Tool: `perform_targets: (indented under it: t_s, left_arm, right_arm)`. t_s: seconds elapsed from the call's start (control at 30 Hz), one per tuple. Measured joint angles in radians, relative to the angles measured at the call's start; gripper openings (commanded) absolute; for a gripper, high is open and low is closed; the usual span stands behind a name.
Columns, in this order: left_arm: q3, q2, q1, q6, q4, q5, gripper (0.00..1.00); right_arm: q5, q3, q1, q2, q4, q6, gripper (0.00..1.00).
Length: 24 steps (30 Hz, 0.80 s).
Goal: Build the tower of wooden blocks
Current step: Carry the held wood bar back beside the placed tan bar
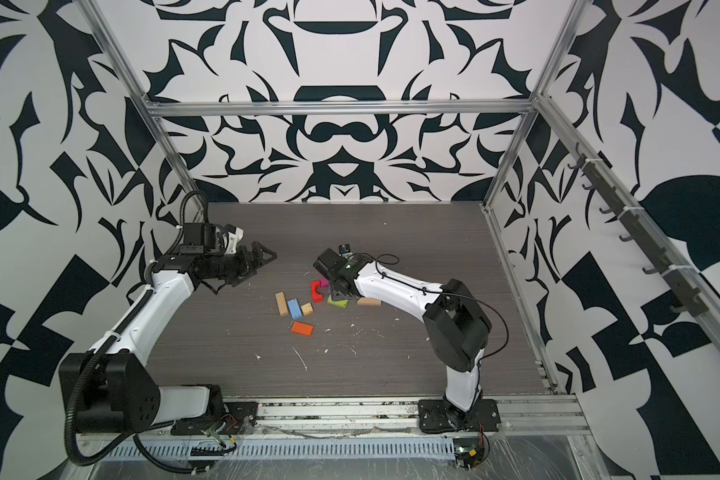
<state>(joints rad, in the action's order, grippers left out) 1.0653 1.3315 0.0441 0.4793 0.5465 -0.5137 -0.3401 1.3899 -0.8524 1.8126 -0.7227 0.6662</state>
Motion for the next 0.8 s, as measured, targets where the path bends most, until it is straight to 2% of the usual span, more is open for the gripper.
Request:
perform_targets:
  t_s: [0.43, 0.8]
  left_arm:
    - [-0.006, -0.002, 0.0, 0.011, -0.01, -0.008, 0.99]
    - [-0.008, -0.002, 0.0, 0.015, -0.011, -0.008, 0.99]
  right_arm:
    - [-0.002, -0.211, 0.0, -0.167, 0.009, 0.118, 0.68]
    - [0.018, -0.305, -0.001, -0.182, 0.055, 0.174, 0.69]
